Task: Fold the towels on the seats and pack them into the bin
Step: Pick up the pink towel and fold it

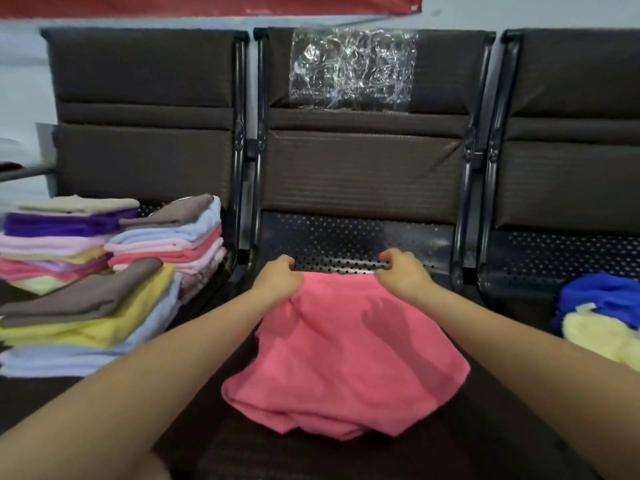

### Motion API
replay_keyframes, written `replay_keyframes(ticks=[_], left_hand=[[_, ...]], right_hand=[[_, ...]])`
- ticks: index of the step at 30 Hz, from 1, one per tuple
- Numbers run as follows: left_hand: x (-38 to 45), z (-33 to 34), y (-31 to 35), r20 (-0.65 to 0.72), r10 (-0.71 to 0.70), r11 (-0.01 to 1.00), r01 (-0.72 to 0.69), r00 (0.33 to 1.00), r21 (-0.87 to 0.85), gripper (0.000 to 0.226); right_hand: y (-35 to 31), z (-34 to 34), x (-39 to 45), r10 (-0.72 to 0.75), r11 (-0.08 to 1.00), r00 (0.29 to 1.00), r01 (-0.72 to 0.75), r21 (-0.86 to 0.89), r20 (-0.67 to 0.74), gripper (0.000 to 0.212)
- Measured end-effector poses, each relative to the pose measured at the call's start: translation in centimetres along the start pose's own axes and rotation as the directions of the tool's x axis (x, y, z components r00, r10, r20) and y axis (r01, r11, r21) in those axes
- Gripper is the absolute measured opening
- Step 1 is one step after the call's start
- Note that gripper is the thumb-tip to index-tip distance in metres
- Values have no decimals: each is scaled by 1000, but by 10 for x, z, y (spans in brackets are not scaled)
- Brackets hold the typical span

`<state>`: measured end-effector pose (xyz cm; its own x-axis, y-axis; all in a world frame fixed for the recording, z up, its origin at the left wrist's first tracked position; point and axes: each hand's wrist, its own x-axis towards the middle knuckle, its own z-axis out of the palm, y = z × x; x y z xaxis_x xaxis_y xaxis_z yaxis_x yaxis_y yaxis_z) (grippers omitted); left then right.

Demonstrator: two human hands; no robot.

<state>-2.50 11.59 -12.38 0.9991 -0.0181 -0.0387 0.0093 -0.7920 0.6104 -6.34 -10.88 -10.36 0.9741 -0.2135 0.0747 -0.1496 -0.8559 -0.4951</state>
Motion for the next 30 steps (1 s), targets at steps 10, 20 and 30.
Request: replay_keyframes(ticks=[10,20,30], left_hand=[[-148,-12,11,178,365,926,-376,914,35,17],[-175,-7,-20,355,419,870,-481,835,104,18],[-160,1,-22,222,548,794,-585,806,164,25]], right_hand=[[-4,-35,-143,-254,952,796,307,-5,550,34],[41,-12,-149,-366,847,787,503,-174,498,32],[21,-29,-122,-262,840,953,148,521,153,39]])
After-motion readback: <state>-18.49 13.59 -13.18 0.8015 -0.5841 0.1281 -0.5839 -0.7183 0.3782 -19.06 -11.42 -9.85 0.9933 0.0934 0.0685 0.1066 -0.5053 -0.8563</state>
